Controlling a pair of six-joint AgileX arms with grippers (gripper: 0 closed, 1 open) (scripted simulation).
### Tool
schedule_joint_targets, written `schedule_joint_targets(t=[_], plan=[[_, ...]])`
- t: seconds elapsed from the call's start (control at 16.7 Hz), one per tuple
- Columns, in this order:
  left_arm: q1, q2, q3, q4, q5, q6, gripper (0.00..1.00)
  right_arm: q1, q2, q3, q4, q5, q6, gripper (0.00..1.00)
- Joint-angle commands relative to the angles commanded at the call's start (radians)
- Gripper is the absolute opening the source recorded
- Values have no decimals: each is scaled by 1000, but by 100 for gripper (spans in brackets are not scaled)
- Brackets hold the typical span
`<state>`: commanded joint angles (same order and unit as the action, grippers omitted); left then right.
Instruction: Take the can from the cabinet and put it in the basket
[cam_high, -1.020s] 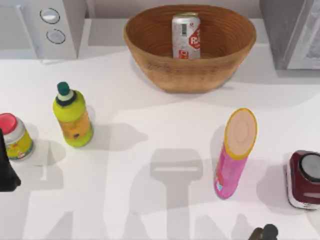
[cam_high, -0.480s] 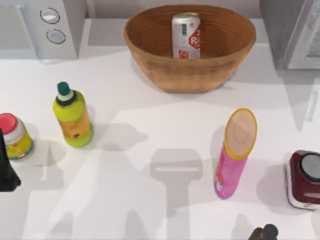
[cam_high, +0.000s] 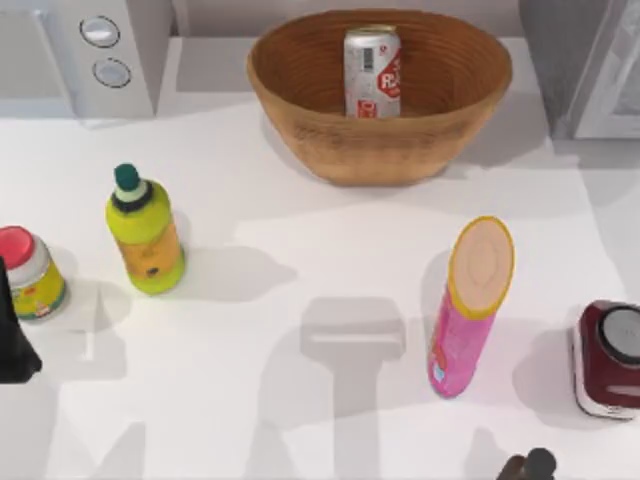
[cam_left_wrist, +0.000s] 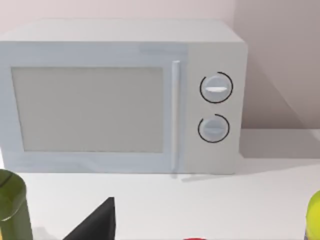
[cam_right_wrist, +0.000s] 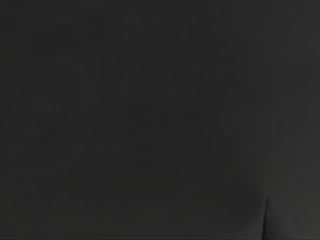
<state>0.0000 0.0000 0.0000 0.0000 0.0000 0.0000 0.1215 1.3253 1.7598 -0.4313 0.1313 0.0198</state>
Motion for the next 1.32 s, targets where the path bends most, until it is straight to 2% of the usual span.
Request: schedule_joint_targets(t=[0.24, 0.42, 0.78, 1.14, 1.32], plan=[[0, 0, 0, 0, 0, 0, 100, 229, -19, -21, -6, 230, 0, 100], [0, 0, 0, 0, 0, 0, 100, 313, -30, -34, -7, 314, -1, 100], [0, 0, 0, 0, 0, 0, 100, 299, -49, -26, -11, 333, -12, 100], [0, 0, 0, 0, 0, 0, 100, 222, 90, 70, 30, 259, -10, 100], [0, 0, 0, 0, 0, 0, 100, 217, 98, 76, 32, 255, -9, 100]])
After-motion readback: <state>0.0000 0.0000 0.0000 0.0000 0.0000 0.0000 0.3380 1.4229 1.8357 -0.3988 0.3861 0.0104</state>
